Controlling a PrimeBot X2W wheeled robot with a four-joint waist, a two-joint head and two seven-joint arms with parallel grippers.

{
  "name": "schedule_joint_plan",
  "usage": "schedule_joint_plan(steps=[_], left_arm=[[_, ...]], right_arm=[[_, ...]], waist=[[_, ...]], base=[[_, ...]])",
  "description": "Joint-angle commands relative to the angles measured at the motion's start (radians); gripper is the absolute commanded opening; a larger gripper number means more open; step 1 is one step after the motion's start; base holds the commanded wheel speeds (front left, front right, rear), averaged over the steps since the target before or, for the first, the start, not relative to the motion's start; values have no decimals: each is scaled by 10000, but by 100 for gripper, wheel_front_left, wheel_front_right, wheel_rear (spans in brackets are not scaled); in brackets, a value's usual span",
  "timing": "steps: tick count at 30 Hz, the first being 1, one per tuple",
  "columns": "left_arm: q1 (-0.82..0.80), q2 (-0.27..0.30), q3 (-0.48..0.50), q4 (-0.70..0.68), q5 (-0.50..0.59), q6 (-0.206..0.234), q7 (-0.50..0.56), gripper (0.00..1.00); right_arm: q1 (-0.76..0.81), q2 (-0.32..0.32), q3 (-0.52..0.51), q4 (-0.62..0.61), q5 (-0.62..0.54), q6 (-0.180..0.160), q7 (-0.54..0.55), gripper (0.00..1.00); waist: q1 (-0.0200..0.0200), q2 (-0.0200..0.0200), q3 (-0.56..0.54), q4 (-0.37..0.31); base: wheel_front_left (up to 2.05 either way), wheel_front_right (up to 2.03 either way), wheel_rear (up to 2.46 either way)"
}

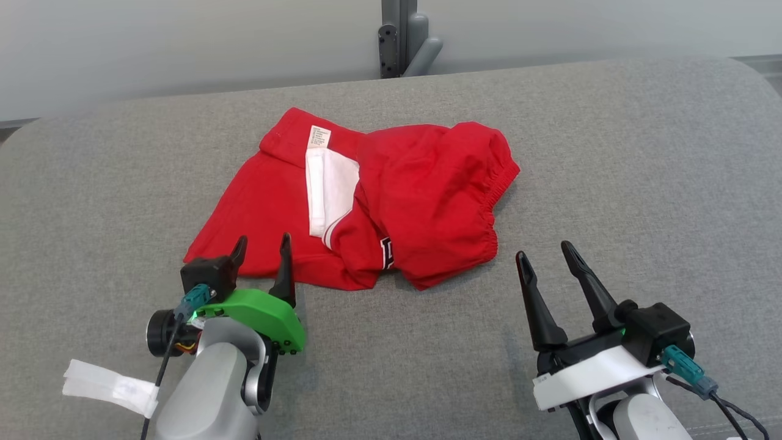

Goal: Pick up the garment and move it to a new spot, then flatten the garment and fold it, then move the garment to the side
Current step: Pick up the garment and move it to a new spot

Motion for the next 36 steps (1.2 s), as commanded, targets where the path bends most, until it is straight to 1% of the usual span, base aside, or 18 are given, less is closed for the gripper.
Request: schedule_joint_plan(steps=[1,4,7,12,13,15,17,20,21,22,23,24,26,32,36], left_arm=[[-246,-29,5,217,203,1,1,100],[-551,-95,-102,635,238,-98,0,100],[-913,-134,-405,1306,337,-186,266,100],[-1539,-180,-716,2399,364,26,894,100],[-1539,-180,-716,2399,364,26,894,100],[-1877,-200,-884,3007,470,235,1162,100],[-1994,-208,-963,3412,457,325,1371,100],[-2073,-225,-1121,3887,410,278,1513,100],[-2064,-229,-1197,4016,393,167,1565,100],[-2045,-246,-1250,4099,341,61,1529,2],[-2023,-257,-1300,4166,301,-66,1495,0],[-1995,-266,-1323,4189,197,-188,1425,0],[-1969,-247,-1371,4101,40,-272,1154,0],[-2067,-241,-1471,3591,-443,-417,454,0],[-2277,-240,-1350,3101,-595,-508,140,0]], right_arm=[[-162,-21,-13,21,-68,-10,10,100],[-218,-21,-44,18,-19,-10,10,100],[-355,-20,-35,-33,43,-10,10,100],[-522,-20,39,-36,90,-10,10,100],[-522,-20,39,-36,90,-10,10,100],[-594,-21,73,-19,116,-10,10,100],[-632,-21,100,-3,118,-10,10,100],[-697,-20,115,30,122,-10,10,100],[-710,-20,116,43,128,-10,10,100],[-712,-20,119,47,132,-10,10,100],[-712,-20,108,47,135,-10,10,100],[-703,-24,85,44,138,-10,10,100],[-667,-23,19,19,175,-10,10,100],[-457,-20,-77,32,312,-10,10,100],[-299,-23,-27,93,378,-10,10,100]], waist=[[1,0,241,-226],[1,0,474,-422],[1,0,729,-617],[1,0,1094,-901],[1,0,1094,-901],[1,0,1242,-1028],[1,0,1305,-1091],[1,0,1349,-1155],[1,0,1351,-1172],[1,0,1347,-1185],[1,0,1335,-1191],[1,0,1316,-1190],[1,0,1250,-1154],[1,0,938,-889],[1,0,617,-672]], base=[[0,0,0],[0,0,0],[0,0,0],[0,0,0],[0,0,0],[0,0,0],[0,0,0],[0,0,0],[0,0,0],[0,0,0],[0,0,0],[0,0,0],[0,0,0],[0,0,0],[0,0,0]])
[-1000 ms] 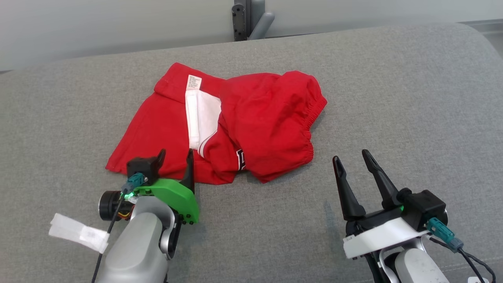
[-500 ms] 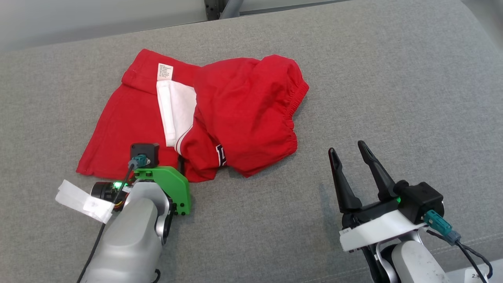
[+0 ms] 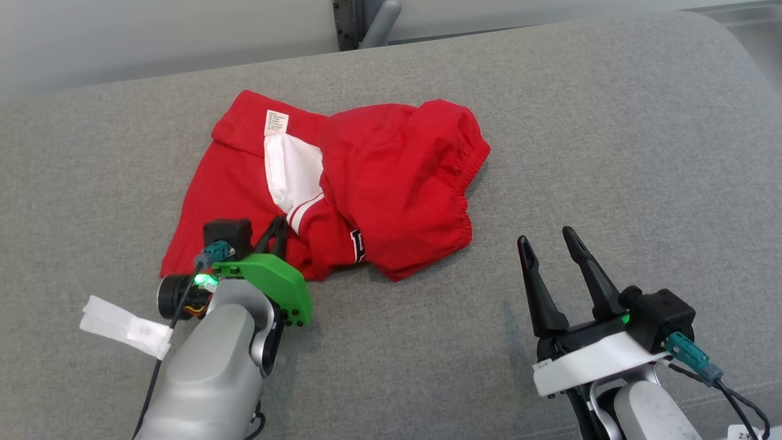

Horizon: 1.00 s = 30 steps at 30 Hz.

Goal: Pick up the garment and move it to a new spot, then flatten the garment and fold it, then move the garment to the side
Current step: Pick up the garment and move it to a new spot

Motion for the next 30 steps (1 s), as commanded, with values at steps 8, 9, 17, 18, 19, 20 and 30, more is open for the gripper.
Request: schedule_joint_plan(steps=[8,9,17,18,19,20,30], left_arm=[[-609,137,615,-1688,-333,-348,-208,0],[-708,173,691,-1913,-417,-388,-213,0],[-1796,792,1177,-3063,-828,-538,355,0],[-1943,908,1242,-3169,-860,-514,433,0],[-2059,976,1380,-3281,-1021,-514,525,0],[-2160,1028,1577,-3374,-1244,-523,628,0],[-2872,2192,2668,-3790,-1843,-162,1087,0]], right_arm=[[431,-21,-47,75,171,-10,10,100],[470,-21,-61,74,185,-10,10,100],[818,-21,44,140,281,-10,10,100],[846,-21,43,131,296,-10,10,100],[890,-23,34,120,309,-10,10,100],[945,-21,4,107,318,-10,10,100],[1197,-19,-202,125,247,-10,10,100]], waist=[[0,-1,-954,434],[0,-1,-1025,452],[0,-1,-1531,516],[0,-1,-1567,531],[0,-1,-1600,554],[0,-1,-1628,593],[0,-1,-1650,1372]], base=[[0,0,0],[0,0,0],[0,0,0],[0,0,0],[0,0,0],[0,0,0],[0,0,0]])
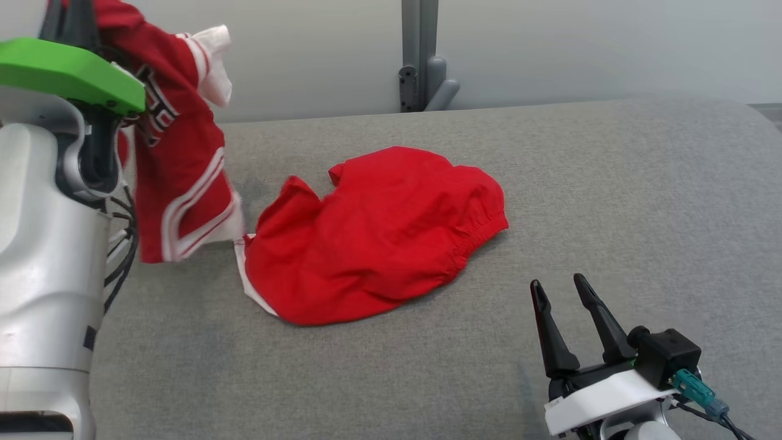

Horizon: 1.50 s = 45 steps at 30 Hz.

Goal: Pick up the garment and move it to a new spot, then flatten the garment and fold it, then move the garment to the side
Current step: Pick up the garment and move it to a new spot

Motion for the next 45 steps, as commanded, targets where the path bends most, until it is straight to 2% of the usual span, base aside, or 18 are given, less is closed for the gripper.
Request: schedule_joint_plan(steps=[1,12,17,22,36,41,42,43,44,45], left_arm=[[-104,122,63,-17,12,58,-39,0],[-292,1210,810,451,-39,496,-533,0],[-381,1655,1048,909,179,642,-938,0],[-407,1828,1337,1311,132,687,-1153,0],[66,1220,1450,4000,-502,406,-687,0],[321,760,1682,4947,-940,-189,-886,0],[358,724,1688,5029,-975,-269,-925,8],[394,677,1756,5092,-1066,-346,-987,26],[425,646,1802,5068,-1100,-428,-1070,100],[487,568,1801,5014,-1118,-529,-1135,100]], right_arm=[[65,-16,1,4,-41,-10,8,100],[-404,-20,20,-4,-323,-10,7,100],[-569,-22,29,15,-476,-10,9,100],[-706,-20,9,-40,-676,-10,9,100],[-1596,-20,184,-159,-941,-10,9,100],[-1878,-22,317,-28,-870,-10,9,100],[-1884,-20,332,-13,-842,-10,9,100],[-1880,-20,364,7,-856,-10,9,100],[-1869,-19,394,35,-865,-10,9,100],[-1829,-17,409,41,-857,-10,9,100]], waist=[[0,-1,33,353],[0,-1,646,1577],[0,-1,948,1773],[0,-1,1315,1787],[0,-1,2616,1427],[0,-1,2815,1184],[0,-1,2787,1142],[0,-1,2748,1098],[0,-1,2679,1060],[0,-1,2589,1032]], base=[[0,0,0],[0,0,0],[0,0,0],[0,0,0],[0,0,0],[0,0,0],[0,0,0],[0,0,0],[0,0,0],[0,0,0]])
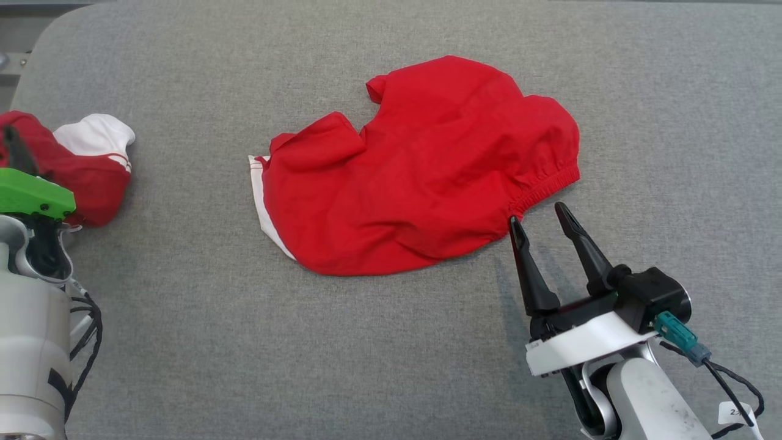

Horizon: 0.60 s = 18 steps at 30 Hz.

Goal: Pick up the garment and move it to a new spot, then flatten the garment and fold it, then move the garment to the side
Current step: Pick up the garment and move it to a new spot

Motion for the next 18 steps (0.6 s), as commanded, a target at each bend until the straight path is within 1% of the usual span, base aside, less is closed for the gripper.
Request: schedule_joint_plan(steps=[1,4,6,8,13,18], left_arm=[[189,-58,3,-102,-75,-117,-85,100],[458,-148,-58,-714,173,-291,-206,100],[804,-88,189,-1636,518,-316,-219,100],[1450,-191,543,-2744,1110,-286,-203,100],[3512,-904,1423,-5577,2937,12,-202,100],[5857,-1999,1911,-7822,4295,-113,-202,100]], right_arm=[[41,-19,17,-16,54,-10,11,100],[220,-21,58,-137,199,-10,9,100],[352,-21,100,-240,272,-10,11,100],[456,-21,113,-288,266,-10,11,100],[759,-21,-74,-401,333,-10,11,100],[1167,-19,-338,-345,303,-10,11,100]], waist=[[0,0,-225,-94],[0,0,-628,-165],[0,0,-905,-217],[0,0,-1200,-301],[0,0,-1961,-619],[0,0,-2643,-909]], base=[[0,0,0],[0,0,0],[0,0,0],[0,0,0],[0,0,0],[0,0,0]])
